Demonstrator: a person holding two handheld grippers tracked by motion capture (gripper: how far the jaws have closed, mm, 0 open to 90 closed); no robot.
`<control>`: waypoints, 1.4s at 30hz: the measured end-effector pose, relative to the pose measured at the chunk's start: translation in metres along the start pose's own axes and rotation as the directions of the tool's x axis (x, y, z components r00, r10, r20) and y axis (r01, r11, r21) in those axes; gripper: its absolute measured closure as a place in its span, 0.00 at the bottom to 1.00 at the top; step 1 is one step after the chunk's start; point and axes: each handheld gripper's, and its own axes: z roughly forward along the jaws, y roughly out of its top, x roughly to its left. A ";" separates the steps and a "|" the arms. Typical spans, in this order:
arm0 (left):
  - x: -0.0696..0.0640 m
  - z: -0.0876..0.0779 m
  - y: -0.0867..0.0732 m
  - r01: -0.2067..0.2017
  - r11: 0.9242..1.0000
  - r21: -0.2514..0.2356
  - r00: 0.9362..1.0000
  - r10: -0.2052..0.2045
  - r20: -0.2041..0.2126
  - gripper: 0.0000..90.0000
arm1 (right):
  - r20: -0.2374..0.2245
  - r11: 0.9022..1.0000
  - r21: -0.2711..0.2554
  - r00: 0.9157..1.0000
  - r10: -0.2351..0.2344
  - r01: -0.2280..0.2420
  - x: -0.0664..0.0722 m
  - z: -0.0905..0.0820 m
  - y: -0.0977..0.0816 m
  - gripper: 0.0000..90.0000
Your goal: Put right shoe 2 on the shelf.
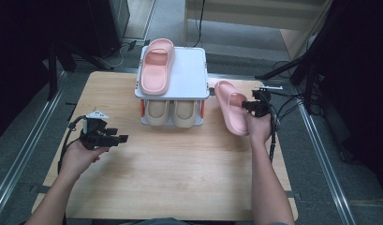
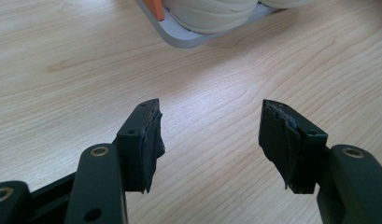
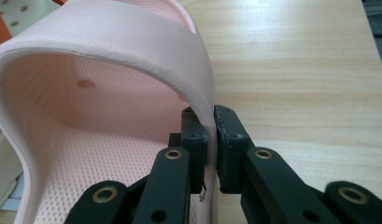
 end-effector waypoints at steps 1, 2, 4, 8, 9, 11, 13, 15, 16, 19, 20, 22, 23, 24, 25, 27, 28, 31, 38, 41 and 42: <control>0.001 -0.001 0.000 0.010 1.000 -0.001 1.000 -0.010 0.004 0.44 | -0.001 1.000 -0.002 1.000 -0.006 0.006 0.002 -0.001 0.002 0.94; 0.002 -0.001 0.000 0.009 1.000 -0.001 1.000 -0.009 0.003 0.44 | -0.007 1.000 -0.012 1.000 -0.018 0.018 0.005 -0.004 0.008 0.94; 0.003 -0.002 -0.001 0.013 1.000 0.002 1.000 -0.013 0.004 0.44 | -0.009 1.000 -0.004 1.000 -0.020 0.020 0.007 -0.006 0.012 0.94; 0.004 -0.002 -0.001 0.019 1.000 -0.003 1.000 -0.019 0.007 0.44 | -0.007 0.999 -0.004 0.999 -0.053 0.053 0.016 -0.012 0.024 0.94; 0.004 -0.002 -0.001 0.017 1.000 0.001 1.000 -0.017 0.008 0.44 | -0.009 0.999 0.001 0.999 -0.054 0.054 0.018 -0.015 0.031 0.93; 0.004 -0.002 -0.001 0.017 1.000 0.004 1.000 -0.017 0.011 0.44 | -0.015 0.998 0.007 0.998 -0.054 0.054 0.021 -0.017 0.037 0.93; 0.003 -0.001 -0.001 0.019 1.000 0.007 1.000 -0.019 0.015 0.44 | -0.020 0.998 0.016 0.998 -0.055 0.055 0.024 -0.020 0.044 0.93; 0.003 0.000 -0.002 0.013 1.000 0.014 1.000 -0.014 0.012 0.44 | -0.022 0.998 0.021 0.998 -0.066 0.067 0.027 -0.023 0.051 0.92; 0.003 0.000 -0.002 0.014 1.000 0.017 1.000 -0.014 0.017 0.44 | -0.023 0.997 0.024 0.997 -0.070 0.071 0.028 -0.024 0.054 0.92; 0.003 0.001 -0.002 0.013 1.000 0.015 1.000 -0.013 0.016 0.44 | -0.023 0.996 0.041 0.996 -0.081 0.082 0.032 -0.028 0.064 0.93; 0.003 0.001 -0.002 0.013 1.000 0.015 1.000 -0.013 0.016 0.44 | -0.026 0.996 0.039 0.997 -0.078 0.079 0.033 -0.030 0.067 0.93; 0.003 0.001 -0.001 0.015 1.000 0.013 1.000 -0.015 0.021 0.44 | -0.029 0.996 0.039 0.997 -0.078 0.079 0.034 -0.032 0.070 0.93; 0.002 0.001 -0.001 0.017 1.000 0.009 1.000 -0.017 0.020 0.44 | -0.034 0.996 0.031 0.996 -0.077 0.078 0.037 -0.037 0.078 0.93; 0.002 0.001 -0.001 0.017 1.000 0.010 1.000 -0.017 0.020 0.44 | -0.037 0.997 0.031 0.997 -0.074 0.075 0.038 -0.039 0.080 0.93; 0.002 0.001 -0.001 0.017 1.000 0.010 1.000 -0.018 0.020 0.44 | -0.037 0.997 0.031 0.997 -0.074 0.075 0.038 -0.039 0.080 0.93; 0.003 0.001 -0.001 0.018 1.000 0.012 1.000 -0.018 0.022 0.44 | -0.039 0.996 0.030 0.996 -0.078 0.080 0.041 -0.043 0.087 0.92; 0.003 0.001 -0.001 0.018 1.000 0.010 1.000 -0.018 0.022 0.44 | -0.037 0.996 0.027 0.996 -0.084 0.085 0.044 -0.046 0.092 0.92; 0.003 0.001 -0.001 0.015 1.000 0.010 1.000 -0.015 0.021 0.44 | -0.036 0.995 0.021 0.995 -0.094 0.094 0.051 -0.052 0.103 0.92; 0.003 0.001 -0.001 0.017 1.000 0.009 0.999 -0.017 0.030 0.44 | -0.026 0.991 0.015 0.991 -0.133 0.134 0.072 -0.056 0.121 0.91; 0.002 0.001 -0.001 0.017 1.000 0.007 0.999 -0.017 0.036 0.44 | -0.028 0.989 0.018 0.989 -0.144 0.145 0.081 -0.053 0.125 0.90; 0.002 0.001 -0.001 0.017 1.000 0.007 0.999 -0.017 0.037 0.44 | -0.025 0.989 0.019 0.989 -0.148 0.149 0.085 -0.051 0.127 0.90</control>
